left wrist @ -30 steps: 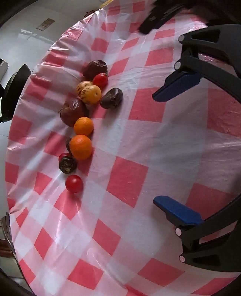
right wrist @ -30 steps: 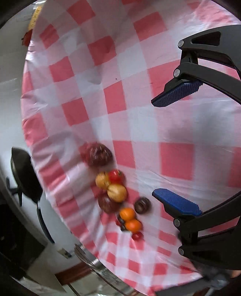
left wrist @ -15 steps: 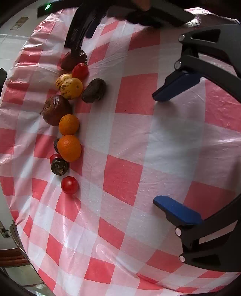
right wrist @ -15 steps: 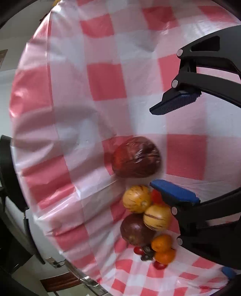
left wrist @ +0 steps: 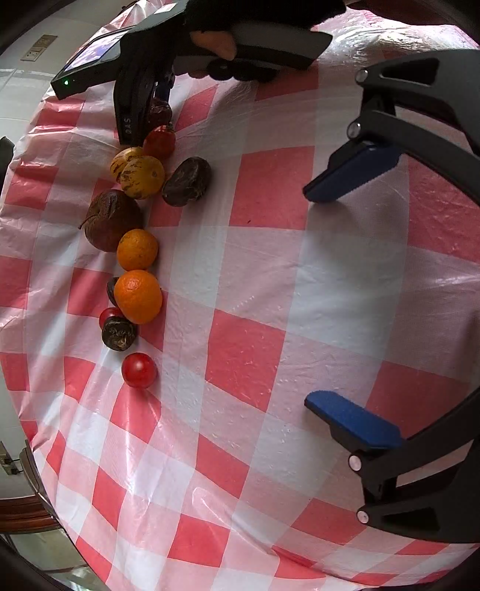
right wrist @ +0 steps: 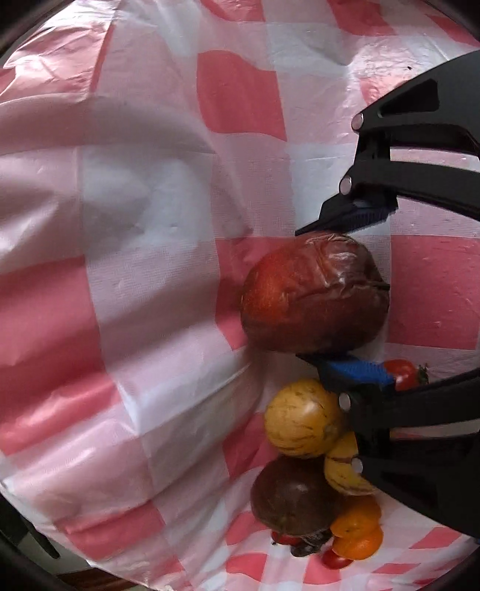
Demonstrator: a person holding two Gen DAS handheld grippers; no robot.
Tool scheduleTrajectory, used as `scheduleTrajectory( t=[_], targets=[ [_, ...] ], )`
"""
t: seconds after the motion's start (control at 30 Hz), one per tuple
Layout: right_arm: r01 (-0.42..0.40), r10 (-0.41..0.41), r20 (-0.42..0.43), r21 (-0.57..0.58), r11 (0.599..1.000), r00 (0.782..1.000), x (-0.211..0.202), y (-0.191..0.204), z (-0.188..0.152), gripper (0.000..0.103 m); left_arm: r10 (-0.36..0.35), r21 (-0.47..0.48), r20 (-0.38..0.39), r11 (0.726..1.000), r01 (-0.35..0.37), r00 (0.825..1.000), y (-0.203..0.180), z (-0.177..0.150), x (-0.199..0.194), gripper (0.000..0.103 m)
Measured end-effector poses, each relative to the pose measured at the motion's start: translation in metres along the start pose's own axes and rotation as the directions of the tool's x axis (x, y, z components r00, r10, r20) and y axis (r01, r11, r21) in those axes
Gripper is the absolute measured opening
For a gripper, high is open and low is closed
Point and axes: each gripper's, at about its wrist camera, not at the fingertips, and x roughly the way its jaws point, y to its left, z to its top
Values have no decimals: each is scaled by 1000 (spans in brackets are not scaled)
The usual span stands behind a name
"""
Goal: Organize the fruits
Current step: 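Grasp the large red apple with the right gripper, then grasp an orange with the left gripper while the right gripper holds the apple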
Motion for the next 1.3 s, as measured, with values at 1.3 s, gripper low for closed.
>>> scheduleTrajectory(
  t=[1.3],
  targets=[
    [-198,172,124,250,948,977,-125,-73,-144,56,23,119,43,992,-28,999,-2,105,71,77]
  ],
)
